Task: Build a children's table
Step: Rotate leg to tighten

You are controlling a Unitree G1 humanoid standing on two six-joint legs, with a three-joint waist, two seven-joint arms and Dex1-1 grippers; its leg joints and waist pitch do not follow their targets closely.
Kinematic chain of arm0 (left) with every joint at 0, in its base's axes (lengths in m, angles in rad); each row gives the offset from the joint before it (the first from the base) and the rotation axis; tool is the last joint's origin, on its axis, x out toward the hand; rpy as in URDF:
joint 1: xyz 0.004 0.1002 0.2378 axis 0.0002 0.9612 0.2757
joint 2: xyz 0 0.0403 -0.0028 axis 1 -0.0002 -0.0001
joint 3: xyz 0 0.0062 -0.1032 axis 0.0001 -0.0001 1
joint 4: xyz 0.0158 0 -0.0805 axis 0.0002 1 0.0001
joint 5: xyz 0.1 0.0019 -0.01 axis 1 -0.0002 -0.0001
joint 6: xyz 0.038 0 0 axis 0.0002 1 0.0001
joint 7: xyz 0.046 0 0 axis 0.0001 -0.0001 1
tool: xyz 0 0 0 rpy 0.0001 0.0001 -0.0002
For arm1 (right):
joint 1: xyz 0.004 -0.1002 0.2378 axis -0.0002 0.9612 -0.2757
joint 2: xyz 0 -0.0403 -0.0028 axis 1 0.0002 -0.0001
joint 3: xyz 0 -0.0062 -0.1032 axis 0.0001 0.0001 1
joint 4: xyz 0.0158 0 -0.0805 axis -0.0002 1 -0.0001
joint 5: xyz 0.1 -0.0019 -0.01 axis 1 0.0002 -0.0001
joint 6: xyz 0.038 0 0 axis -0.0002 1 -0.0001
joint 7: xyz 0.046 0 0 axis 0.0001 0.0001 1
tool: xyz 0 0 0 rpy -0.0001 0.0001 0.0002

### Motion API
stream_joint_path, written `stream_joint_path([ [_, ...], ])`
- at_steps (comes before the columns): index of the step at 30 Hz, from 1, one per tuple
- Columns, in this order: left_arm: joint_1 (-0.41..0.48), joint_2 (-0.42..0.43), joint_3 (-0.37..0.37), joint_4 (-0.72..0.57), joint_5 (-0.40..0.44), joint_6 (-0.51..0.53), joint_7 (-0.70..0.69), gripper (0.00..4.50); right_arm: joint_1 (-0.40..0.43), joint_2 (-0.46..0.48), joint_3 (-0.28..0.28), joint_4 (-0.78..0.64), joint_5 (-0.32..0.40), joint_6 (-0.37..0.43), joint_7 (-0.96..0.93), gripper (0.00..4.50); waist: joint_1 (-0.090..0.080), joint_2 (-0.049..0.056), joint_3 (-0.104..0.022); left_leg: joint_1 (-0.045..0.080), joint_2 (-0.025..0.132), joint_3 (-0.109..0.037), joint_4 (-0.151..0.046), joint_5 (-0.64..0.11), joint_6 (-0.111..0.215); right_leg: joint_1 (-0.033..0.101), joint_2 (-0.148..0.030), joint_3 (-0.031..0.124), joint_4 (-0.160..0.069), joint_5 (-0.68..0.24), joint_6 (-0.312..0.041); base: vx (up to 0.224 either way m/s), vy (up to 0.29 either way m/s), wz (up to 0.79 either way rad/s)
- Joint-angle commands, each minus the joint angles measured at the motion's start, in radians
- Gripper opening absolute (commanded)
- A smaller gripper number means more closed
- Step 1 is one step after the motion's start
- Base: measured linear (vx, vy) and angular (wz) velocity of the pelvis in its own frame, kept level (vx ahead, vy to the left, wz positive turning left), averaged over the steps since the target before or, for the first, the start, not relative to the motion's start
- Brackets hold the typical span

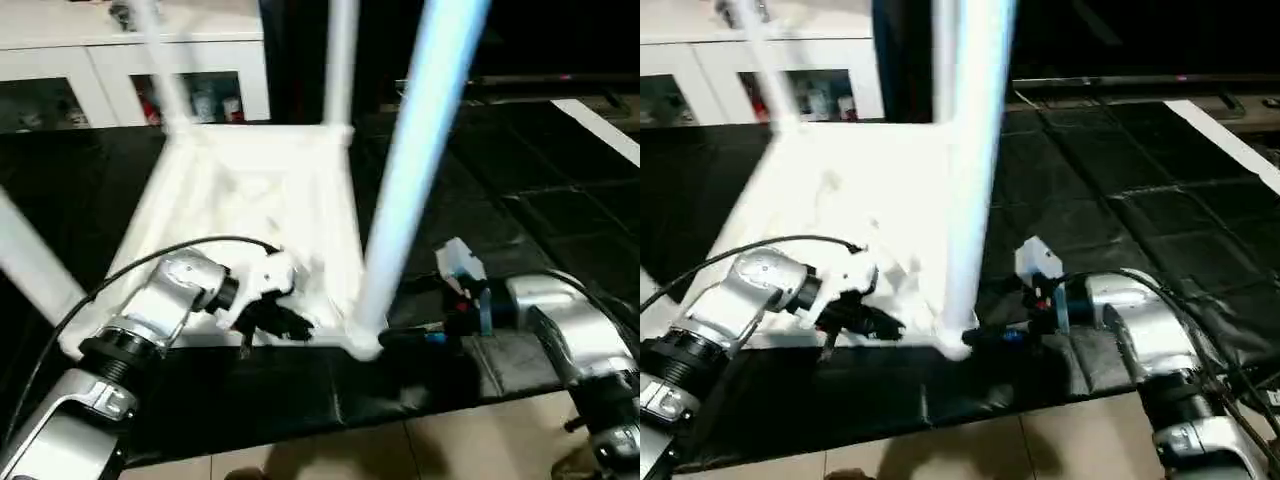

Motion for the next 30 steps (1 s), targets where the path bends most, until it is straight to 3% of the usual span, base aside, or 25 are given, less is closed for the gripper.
stream_joint_path([
  [1, -0.023, -0.010, -0.027, -0.039, -0.006, -0.023, -0.047, 0.00, -0.016, -0.002, 0.010, 0.010, 0.010, -0.006, 0.023, 4.00, -0.009, -0.006, -0.078, 0.006, 0.033, -0.001, -0.062, -0.119, 0.072, 0.057, -0.074, 0.061, -0.067, -0.276, -0.162, 0.000, 0.000, 0.00],
  [4, -0.027, -0.017, -0.031, -0.031, -0.006, -0.030, -0.044, 0.00, -0.029, 0.008, 0.020, 0.024, 0.012, -0.002, 0.045, 3.74, -0.007, -0.007, -0.080, 0.003, 0.032, -0.001, -0.061, -0.107, 0.075, 0.059, -0.074, 0.060, -0.062, -0.243, -0.173, 0.000, 0.000, 0.00],
  [20, -0.030, -0.020, -0.029, -0.002, 0.003, -0.052, -0.032, 0.00, -0.081, 0.032, 0.058, 0.103, 0.026, 0.041, 0.109, 2.34, -0.008, -0.011, -0.079, 0.002, 0.030, 0.000, -0.060, -0.111, 0.069, 0.059, -0.073, 0.059, -0.067, -0.292, -0.151, 0.000, 0.000, 0.00],
  [26, -0.030, -0.023, -0.021, 0.003, 0.000, -0.046, -0.018, 0.00, -0.082, 0.037, 0.052, 0.104, 0.028, 0.058, 0.118, 2.12, -0.009, -0.011, -0.077, 0.003, 0.029, -0.001, -0.060, -0.128, 0.060, 0.058, -0.073, 0.059, -0.069, -0.322, -0.144, 0.000, 0.000, 0.00],
  [30, -0.030, -0.044, 0.008, 0.003, -0.014, 0.013, 0.036, 0.00, -0.059, 0.048, 0.042, 0.072, 0.038, 0.079, 0.084, 2.11, -0.009, -0.010, -0.077, 0.004, 0.030, -0.001, -0.060, -0.123, 0.057, 0.058, -0.073, 0.059, -0.067, -0.306, -0.150, 0.000, 0.000, 0.00],
])
